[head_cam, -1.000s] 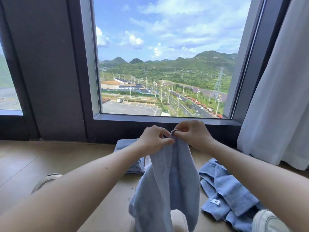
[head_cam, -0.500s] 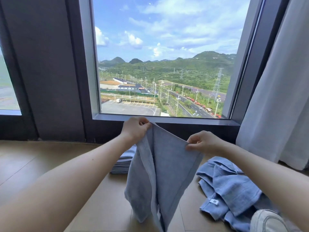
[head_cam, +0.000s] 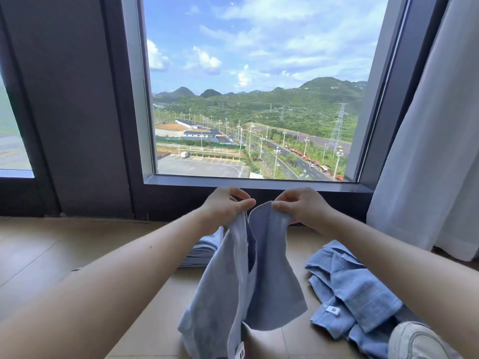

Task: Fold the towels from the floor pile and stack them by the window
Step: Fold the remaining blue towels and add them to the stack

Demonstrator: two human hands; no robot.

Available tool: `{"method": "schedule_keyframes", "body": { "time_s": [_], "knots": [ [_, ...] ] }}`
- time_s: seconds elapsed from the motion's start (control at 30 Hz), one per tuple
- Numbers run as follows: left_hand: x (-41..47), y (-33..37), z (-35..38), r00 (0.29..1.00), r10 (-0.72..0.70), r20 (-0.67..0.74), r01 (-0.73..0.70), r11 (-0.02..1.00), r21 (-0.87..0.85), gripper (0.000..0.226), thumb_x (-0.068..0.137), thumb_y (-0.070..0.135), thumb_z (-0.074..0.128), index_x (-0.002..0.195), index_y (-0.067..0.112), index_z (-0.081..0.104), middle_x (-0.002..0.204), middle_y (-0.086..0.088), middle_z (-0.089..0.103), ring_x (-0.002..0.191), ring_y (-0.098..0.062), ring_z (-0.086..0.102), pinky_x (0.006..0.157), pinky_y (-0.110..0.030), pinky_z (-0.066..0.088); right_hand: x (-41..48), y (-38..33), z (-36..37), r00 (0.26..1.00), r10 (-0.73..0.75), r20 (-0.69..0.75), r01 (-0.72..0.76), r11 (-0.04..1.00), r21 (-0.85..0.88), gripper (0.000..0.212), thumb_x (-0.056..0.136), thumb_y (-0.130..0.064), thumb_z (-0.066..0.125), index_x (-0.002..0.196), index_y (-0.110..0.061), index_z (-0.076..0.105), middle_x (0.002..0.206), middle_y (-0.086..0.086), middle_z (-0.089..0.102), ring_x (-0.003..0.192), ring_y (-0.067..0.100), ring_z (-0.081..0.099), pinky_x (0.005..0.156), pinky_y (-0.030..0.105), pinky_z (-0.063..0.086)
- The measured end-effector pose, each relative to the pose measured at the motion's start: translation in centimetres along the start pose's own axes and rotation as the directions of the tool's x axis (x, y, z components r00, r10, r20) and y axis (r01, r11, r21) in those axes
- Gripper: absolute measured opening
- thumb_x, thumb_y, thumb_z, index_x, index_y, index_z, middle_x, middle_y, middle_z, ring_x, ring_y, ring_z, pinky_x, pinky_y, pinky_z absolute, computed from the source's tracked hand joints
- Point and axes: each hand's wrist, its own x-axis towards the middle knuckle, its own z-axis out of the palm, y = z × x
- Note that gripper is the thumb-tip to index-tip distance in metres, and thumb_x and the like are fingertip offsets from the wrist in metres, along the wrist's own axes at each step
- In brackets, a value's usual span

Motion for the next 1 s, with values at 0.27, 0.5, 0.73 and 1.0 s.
{"method": "schedule_keyframes", "body": {
  "time_s": [0.27, 0.5, 0.73, 1.0],
  "knots": [
    [-0.3, 0.7, 0.3, 0.974, -0.212, 0.076, 0.224, 0.879, -0.42, 0.035, 0.083, 0.017, 0.068, 0.115, 0.008, 0.058, 0.087, -0.006, 0.059, 0.076, -0.016, 0.055, 0.061, -0.03, 0.047, -0.3, -0.7, 0.2, 0.989, 0.011, 0.15, -0.069, 0.918, 0.39, 0.013, 0.087, -0.003, 0.06, 0.086, -0.014, 0.067, 0.09, 0.007, 0.07, 0.08, 0.012, 0.067, 0.078, 0.018, 0.056],
    [-0.8, 0.7, 0.1, 0.958, -0.241, 0.158, 0.287, 0.755, -0.59, 0.042, 0.085, 0.007, 0.064, 0.124, 0.002, 0.051, 0.1, -0.01, 0.061, 0.077, -0.017, 0.06, 0.056, -0.026, 0.052, -0.5, -0.9, 0.4, 0.995, -0.001, 0.102, -0.02, 0.98, 0.198, 0.011, 0.082, -0.019, 0.07, 0.085, -0.029, 0.069, 0.091, -0.009, 0.07, 0.088, 0.001, 0.063, 0.072, 0.015, 0.049],
    [-0.8, 0.8, 0.2, 0.971, -0.234, 0.053, 0.215, 0.753, -0.622, 0.043, 0.087, -0.006, 0.056, 0.128, -0.002, 0.043, 0.095, -0.012, 0.063, 0.076, -0.014, 0.06, 0.058, -0.023, 0.054, -0.1, -1.2, 0.6, 0.997, -0.065, 0.043, 0.058, 0.987, 0.149, 0.018, 0.087, -0.025, 0.063, 0.07, -0.025, 0.064, 0.073, -0.009, 0.061, 0.074, 0.007, 0.054, 0.076, 0.024, 0.046],
    [-0.7, 1.1, 0.6, 0.987, -0.159, 0.034, 0.147, 0.786, -0.6, 0.035, 0.086, -0.002, 0.059, 0.118, 0.006, 0.048, 0.085, -0.007, 0.067, 0.079, -0.016, 0.063, 0.064, -0.024, 0.054, -0.3, -0.5, 1.2, 0.989, -0.068, 0.128, 0.062, 0.997, 0.051, 0.012, 0.088, -0.02, 0.063, 0.076, -0.023, 0.062, 0.076, -0.007, 0.063, 0.069, 0.007, 0.061, 0.064, 0.018, 0.049]
  ]
}}
